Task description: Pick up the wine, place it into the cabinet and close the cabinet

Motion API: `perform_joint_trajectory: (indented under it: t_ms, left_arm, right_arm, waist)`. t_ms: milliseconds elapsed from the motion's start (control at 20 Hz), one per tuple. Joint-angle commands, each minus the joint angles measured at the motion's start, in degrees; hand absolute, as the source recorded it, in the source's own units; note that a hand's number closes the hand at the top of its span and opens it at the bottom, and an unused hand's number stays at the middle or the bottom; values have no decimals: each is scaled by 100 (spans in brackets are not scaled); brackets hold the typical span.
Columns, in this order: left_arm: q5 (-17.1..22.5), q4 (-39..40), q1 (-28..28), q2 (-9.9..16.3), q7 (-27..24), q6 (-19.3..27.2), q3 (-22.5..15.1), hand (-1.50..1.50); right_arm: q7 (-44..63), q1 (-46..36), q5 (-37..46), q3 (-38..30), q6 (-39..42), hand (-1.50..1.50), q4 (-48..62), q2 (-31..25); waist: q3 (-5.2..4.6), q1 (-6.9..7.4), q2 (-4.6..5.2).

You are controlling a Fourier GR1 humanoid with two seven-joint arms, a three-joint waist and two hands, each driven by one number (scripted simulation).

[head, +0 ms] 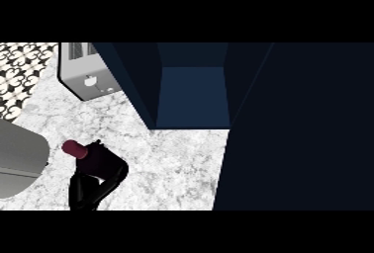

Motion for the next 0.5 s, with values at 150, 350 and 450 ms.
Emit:
perform_joint_trajectory:
  t_ms: [150, 350, 450]
  left_arm:
    - [-305, 711, -504, 29, -499, -134, -87, 150]
    - [-949, 133, -321, 277, -696, 322, -455, 150]
    - [-1273, 455, -329, -59, -1124, 481, -729, 150]
  right_arm:
    - [294, 203, -569, -225, 39, -150, -540, -34]
    - [633, 98, -340, -24, -151, -150, -690, -45]
    - [703, 141, -179, 192, -231, -150, -767, 14]
  waist:
    - [1, -4, 8]
    - [4, -19, -20]
    - [-2, -46, -18]
